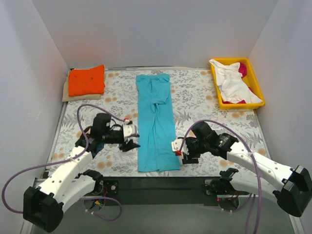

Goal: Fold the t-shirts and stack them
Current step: Fold the tshirt

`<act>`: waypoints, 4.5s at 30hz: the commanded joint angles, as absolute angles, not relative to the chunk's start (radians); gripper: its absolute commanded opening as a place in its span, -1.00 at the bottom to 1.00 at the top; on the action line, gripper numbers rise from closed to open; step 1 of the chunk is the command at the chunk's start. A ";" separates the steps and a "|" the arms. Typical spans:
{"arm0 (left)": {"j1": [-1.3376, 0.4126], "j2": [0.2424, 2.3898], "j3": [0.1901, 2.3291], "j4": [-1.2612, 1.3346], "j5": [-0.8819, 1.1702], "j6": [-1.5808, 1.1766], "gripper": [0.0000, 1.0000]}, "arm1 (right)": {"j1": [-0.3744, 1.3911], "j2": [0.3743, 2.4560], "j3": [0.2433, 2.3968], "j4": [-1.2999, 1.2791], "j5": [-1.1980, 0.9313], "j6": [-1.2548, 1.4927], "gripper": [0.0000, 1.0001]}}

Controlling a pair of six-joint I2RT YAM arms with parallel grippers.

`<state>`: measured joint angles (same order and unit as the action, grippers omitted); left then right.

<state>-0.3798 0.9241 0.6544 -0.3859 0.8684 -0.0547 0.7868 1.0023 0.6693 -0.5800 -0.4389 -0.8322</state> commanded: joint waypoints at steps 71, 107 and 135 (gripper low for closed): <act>-0.450 1.241 0.647 -0.120 0.744 0.124 -1.00 | 0.824 1.321 0.817 -0.327 -0.259 -1.089 -0.97; -0.227 1.691 1.020 0.109 0.684 0.095 -0.14 | 0.508 1.774 1.384 -0.181 -0.299 -1.105 0.35; -0.224 1.924 1.158 0.048 0.597 -0.350 -0.46 | 0.440 1.850 1.381 -0.445 -0.505 -0.623 -0.24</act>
